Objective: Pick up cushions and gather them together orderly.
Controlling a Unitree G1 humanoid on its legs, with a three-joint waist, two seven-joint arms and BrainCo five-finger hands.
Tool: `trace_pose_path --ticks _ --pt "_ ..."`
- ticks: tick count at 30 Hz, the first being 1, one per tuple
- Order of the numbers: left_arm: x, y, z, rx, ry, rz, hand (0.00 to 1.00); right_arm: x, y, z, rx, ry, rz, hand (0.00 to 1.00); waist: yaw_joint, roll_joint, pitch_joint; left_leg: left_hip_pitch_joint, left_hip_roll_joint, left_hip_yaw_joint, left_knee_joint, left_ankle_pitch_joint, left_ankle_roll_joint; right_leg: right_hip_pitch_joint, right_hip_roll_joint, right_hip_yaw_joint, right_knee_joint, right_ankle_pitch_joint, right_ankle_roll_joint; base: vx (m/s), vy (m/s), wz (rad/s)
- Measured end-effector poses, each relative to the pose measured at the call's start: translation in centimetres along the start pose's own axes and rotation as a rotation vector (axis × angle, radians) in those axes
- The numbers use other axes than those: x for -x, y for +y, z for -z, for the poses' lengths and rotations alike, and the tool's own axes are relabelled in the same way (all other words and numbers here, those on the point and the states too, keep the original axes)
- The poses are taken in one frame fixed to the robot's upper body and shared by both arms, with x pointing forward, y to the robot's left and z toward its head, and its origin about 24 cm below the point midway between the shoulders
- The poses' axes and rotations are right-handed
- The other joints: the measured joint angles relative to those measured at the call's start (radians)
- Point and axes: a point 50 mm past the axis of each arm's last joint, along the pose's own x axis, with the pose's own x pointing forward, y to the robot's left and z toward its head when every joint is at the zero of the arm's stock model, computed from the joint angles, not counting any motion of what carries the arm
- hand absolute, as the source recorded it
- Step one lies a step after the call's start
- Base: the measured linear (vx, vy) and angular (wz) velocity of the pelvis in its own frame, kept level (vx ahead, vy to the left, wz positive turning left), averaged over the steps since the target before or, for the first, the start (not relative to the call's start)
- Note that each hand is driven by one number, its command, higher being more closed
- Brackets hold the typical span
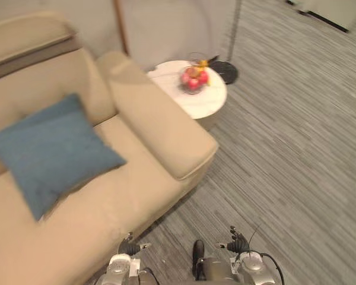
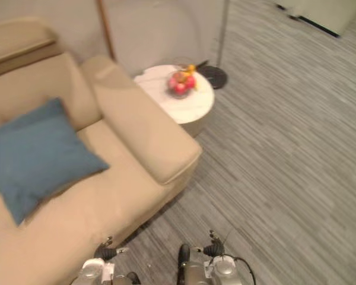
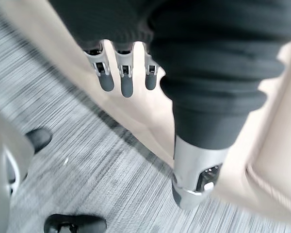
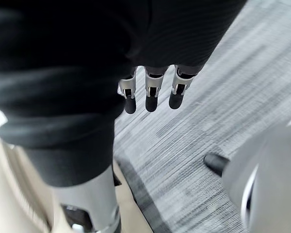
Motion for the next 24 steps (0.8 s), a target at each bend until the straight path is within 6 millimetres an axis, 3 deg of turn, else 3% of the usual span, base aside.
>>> trace_pose_path --ticks 1,2,4,6,7,8,9,11,12,15,16,18,20,21,22,23,24 --pt "0.0 -0.1 -0.1 0.002 -0.002 0.002 0.00 0.0 0.0 0.0 0.001 0.002 -0.001 0.00 -0.001 0.003 -0.001 0.014 0.002 0.024 -0.001 0.000 -0.001 -0.001 -0.013 -0.049 0.026 -0.015 0.009 0.11 -0.269 -1.46" --pt "0.0 -0.2 -0.2 0.002 -0.003 0.005 0.00 0.0 0.0 0.1 0.002 0.004 -0.002 0.00 -0.003 0.005 0.000 0.025 0.002 0.037 -0.001 -0.002 -0.004 -0.008 -0.004 -0.029 0.041 -0.017 0.025 0.09 -0.213 -1.21" --pt "0.0 -0.9 -0.2 0.013 -0.001 0.022 0.00 0.2 -0.4 0.6 0.008 0.021 0.007 0.00 -0.007 0.017 0.000 0.059 0.033 0.051 0.030 -0.002 -0.004 -0.020 0.062 0.066 0.047 -0.030 0.015 0.14 -0.263 -1.48" --pt "0.0 -1.3 -0.3 0.018 -0.003 0.034 0.00 0.2 -0.6 0.8 0.012 0.029 0.013 0.00 -0.009 0.014 -0.002 0.049 0.102 0.046 0.205 0.000 -0.002 -0.016 0.113 0.152 0.051 -0.057 0.014 0.17 -0.246 -1.52" --pt "0.1 -1.9 -0.1 0.028 0.002 0.051 0.00 0.2 -0.7 1.0 0.012 0.036 0.015 0.00 -0.009 0.020 -0.004 0.008 0.183 0.015 0.411 0.016 0.041 0.002 0.160 0.225 0.034 -0.073 0.012 0.16 -0.172 -1.70" --pt "0.2 -2.3 0.0 0.036 0.006 0.067 0.00 0.2 -0.8 0.9 0.012 0.039 0.018 0.00 -0.005 0.019 -0.002 -0.049 0.208 -0.061 0.561 -0.016 0.063 0.019 0.191 0.287 0.021 -0.075 -0.006 0.22 -0.166 -1.80" --pt "0.3 -2.5 0.1 0.037 0.010 0.073 0.00 0.1 -0.8 1.0 0.012 0.045 0.020 0.00 -0.004 0.016 0.000 -0.085 0.196 -0.116 0.617 -0.039 0.058 0.028 0.205 0.322 0.017 -0.078 -0.022 0.22 -0.073 -1.73" --pt "0.3 -2.5 -0.2 0.045 -0.007 0.073 0.00 0.2 -1.0 1.5 0.009 0.072 0.031 0.00 0.012 0.000 0.013 -0.195 0.073 -0.332 0.634 -0.096 0.023 0.090 0.243 0.464 -0.018 -0.059 -0.037 0.22 -0.018 -1.79" --pt "0.3 -2.4 -0.4 0.046 -0.016 0.071 0.00 0.3 -1.0 1.9 0.008 0.086 0.033 0.00 0.020 -0.002 0.016 -0.215 0.042 -0.369 0.616 -0.105 0.021 0.108 0.251 0.504 -0.025 -0.053 -0.031 0.21 0.049 -2.00" --pt "0.3 -2.5 -0.6 0.066 -0.030 0.069 0.00 0.4 -1.6 2.4 0.003 0.107 0.056 0.00 0.045 0.017 0.030 -0.329 -0.100 -0.567 0.421 -0.104 0.011 0.167 0.277 0.700 -0.054 -0.044 -0.015 0.22 0.121 -2.03" --pt "0.3 -2.8 -0.7 0.074 -0.032 0.075 0.00 0.4 -2.1 2.5 -0.011 0.111 0.077 0.00 0.051 0.033 0.033 -0.356 -0.145 -0.669 0.307 -0.089 -0.009 0.174 0.284 0.769 -0.070 -0.051 -0.013 0.15 0.167 -1.51" --pt "0.3 -3.1 -0.9 0.078 -0.037 0.082 0.00 0.5 -2.5 2.7 -0.010 0.118 0.089 0.00 0.063 0.054 0.041 -0.367 -0.183 -0.788 0.142 -0.027 -0.017 0.196 0.289 0.838 -0.084 -0.061 0.000 0.24 0.241 -1.67" --pt "0.4 -3.1 -0.6 0.076 -0.026 0.083 0.00 0.8 -2.6 3.3 -0.015 0.133 0.094 0.00 0.065 0.067 0.037 -0.362 -0.169 -0.827 0.102 0.031 0.024 0.200 0.303 0.877 -0.055 -0.103 0.017 0.34 0.280 -1.35" --pt "0.3 -2.8 -0.6 0.069 -0.025 0.077 0.00 1.0 -2.3 3.6 -0.052 0.143 0.100 0.00 0.065 0.054 0.037 -0.337 -0.168 -0.790 0.119 0.066 0.036 0.197 0.298 0.894 0.011 -0.162 0.038 0.39 0.290 -0.99" --pt "0.2 -1.9 -0.3 0.047 -0.017 0.062 0.00 1.2 -1.7 3.9 -0.083 0.152 0.099 0.00 0.060 0.019 0.035 -0.315 -0.179 -0.735 0.122 0.051 0.047 0.183 0.265 0.893 0.074 -0.207 0.075 0.39 0.267 -0.97" --pt "0.2 -1.6 -0.3 0.036 -0.013 0.059 0.00 1.4 -1.6 4.3 -0.094 0.164 0.099 0.00 0.057 0.010 0.032 -0.304 -0.180 -0.710 0.116 0.040 0.046 0.167 0.251 0.883 0.109 -0.215 0.101 0.36 0.203 -1.06" --pt "0.0 -1.5 -0.6 0.028 -0.017 0.056 0.00 1.4 -1.5 4.3 -0.113 0.168 0.103 0.00 0.066 -0.013 0.023 -0.269 -0.174 -0.656 0.102 0.028 0.057 0.122 0.232 0.836 0.197 -0.223 0.198 0.36 0.178 -1.22"
